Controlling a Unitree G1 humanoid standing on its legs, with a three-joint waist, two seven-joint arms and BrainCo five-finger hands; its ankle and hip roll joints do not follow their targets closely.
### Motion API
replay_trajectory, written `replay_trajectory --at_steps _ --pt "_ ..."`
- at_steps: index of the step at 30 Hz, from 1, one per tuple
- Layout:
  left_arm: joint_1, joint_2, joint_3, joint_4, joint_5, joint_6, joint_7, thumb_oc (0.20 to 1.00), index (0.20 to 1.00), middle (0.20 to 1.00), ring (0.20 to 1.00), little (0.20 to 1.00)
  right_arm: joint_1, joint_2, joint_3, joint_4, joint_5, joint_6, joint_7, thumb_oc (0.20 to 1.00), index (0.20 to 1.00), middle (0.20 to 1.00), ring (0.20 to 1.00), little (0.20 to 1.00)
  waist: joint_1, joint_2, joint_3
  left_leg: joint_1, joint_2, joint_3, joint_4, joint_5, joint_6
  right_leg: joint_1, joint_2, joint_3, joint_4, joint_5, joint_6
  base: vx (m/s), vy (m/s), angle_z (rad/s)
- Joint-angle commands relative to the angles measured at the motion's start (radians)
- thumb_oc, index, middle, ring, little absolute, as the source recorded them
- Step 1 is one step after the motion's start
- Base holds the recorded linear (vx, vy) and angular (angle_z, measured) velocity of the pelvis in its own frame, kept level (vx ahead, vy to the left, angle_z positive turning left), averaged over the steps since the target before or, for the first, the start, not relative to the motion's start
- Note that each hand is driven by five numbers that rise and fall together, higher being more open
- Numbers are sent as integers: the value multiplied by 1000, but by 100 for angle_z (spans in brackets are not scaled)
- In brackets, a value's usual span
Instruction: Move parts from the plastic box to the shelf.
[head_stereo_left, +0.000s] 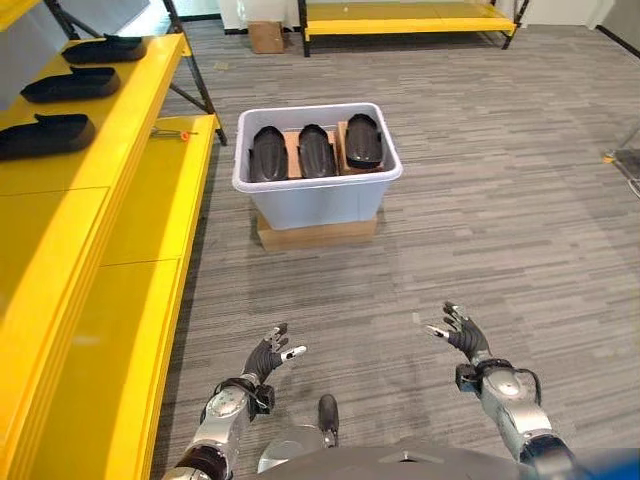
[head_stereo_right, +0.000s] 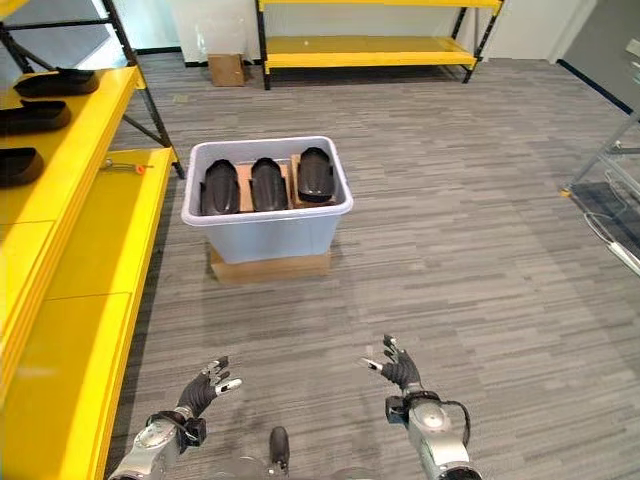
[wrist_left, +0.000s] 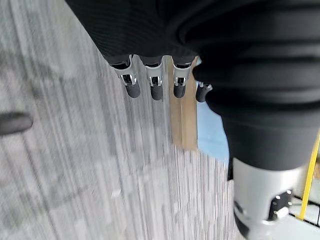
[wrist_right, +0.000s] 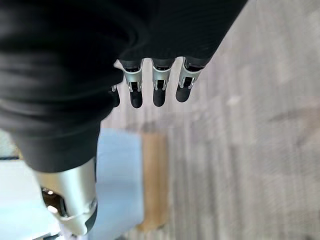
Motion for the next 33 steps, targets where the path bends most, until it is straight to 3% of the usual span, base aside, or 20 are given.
replay_trajectory --at_steps 1,3,5,8,10,13,15,16,19,22,26,33 --pt "22 0 -33 -27 17 -31 19 1000 1000 1000 1000 1000 16 -23 0 -46 1 -30 -23 1000 1000 1000 1000 1000 2 -6 -76 -78 53 48 36 -25 -47 -62 -17 -13 -31 293 19 61 190 9" --pt "22 -1 -33 -26 15 -31 19 1000 1000 1000 1000 1000 17 -23 -1 -47 -3 -28 -26 1000 1000 1000 1000 1000 3 -8 -77 -77 44 48 40 -33 -39 -77 -14 -12 27 319 29 70 191 5" --pt "27 -11 -44 -7 14 -39 27 1000 1000 1000 1000 1000 2 -29 -3 -9 11 -38 -30 1000 1000 1000 1000 1000 23 5 -68 -54 23 42 60 -65 -10 -147 -65 -74 283 388 52 162 326 -21" --pt "26 -19 -53 13 16 -52 42 1000 1000 1000 1000 1000 -20 -34 2 16 18 -44 -27 1000 1000 1000 1000 1000 27 17 -61 -24 30 31 56 -72 -10 -194 -72 -75 337 383 37 104 126 -28" --pt "23 -26 -52 21 16 -61 51 1000 1000 1000 1000 1000 -32 -36 4 18 9 -41 -25 1000 1000 1000 1000 1000 18 23 -51 11 33 5 37 -73 -16 -250 -55 -75 263 364 28 109 3 -4" --pt "15 -24 -39 23 28 -68 51 1000 1000 1000 1000 1000 -31 -43 -3 9 6 -43 -31 1000 1000 1000 1000 1000 8 13 -36 54 35 -15 20 -85 -35 -271 -63 -104 -7 339 17 135 -93 7" --pt "13 -20 -31 17 28 -62 62 1000 1000 1000 1000 1000 -31 -49 -9 6 13 -51 -42 1000 1000 1000 1000 1000 3 -1 -28 87 28 -25 13 -106 -46 -277 -80 -118 -220 368 22 148 -122 26" --pt "13 -21 -33 18 27 -63 69 1000 1000 1000 1000 1000 -32 -51 -12 8 18 -53 -42 1000 1000 1000 1000 1000 -3 -5 -24 104 25 -34 9 -119 -48 -291 -87 -102 -280 414 34 161 -116 20" --pt "6 -28 -53 43 30 -85 76 1000 1000 1000 1000 1000 -31 -52 -34 19 25 -57 -61 1000 1000 1000 1000 1000 -25 -2 -17 143 28 -77 0 -149 -55 -331 -94 -33 -424 463 54 201 -109 12" --pt "24 -30 -66 28 34 -100 71 1000 1000 1000 1000 1000 -16 -43 -57 24 18 -39 -110 1000 1000 1000 1000 1000 -32 -7 -19 176 28 -96 0 -170 -59 -286 -96 -11 -476 486 70 221 -102 48" --pt "33 -28 -59 8 21 -88 69 1000 1000 1000 1000 1000 0 -30 -55 37 1 -37 -147 1000 1000 1000 1000 1000 -33 -14 -38 192 31 -105 3 -177 -64 -232 -95 -2 -464 482 67 321 -197 59" --pt "63 -36 -54 -12 12 -91 64 1000 1000 1000 1000 1000 -11 -44 -45 39 -5 -42 -212 1000 1000 1000 1000 1000 -26 -5 -50 187 67 -87 21 -165 -87 -180 -65 -21 -433 405 21 230 -179 0"
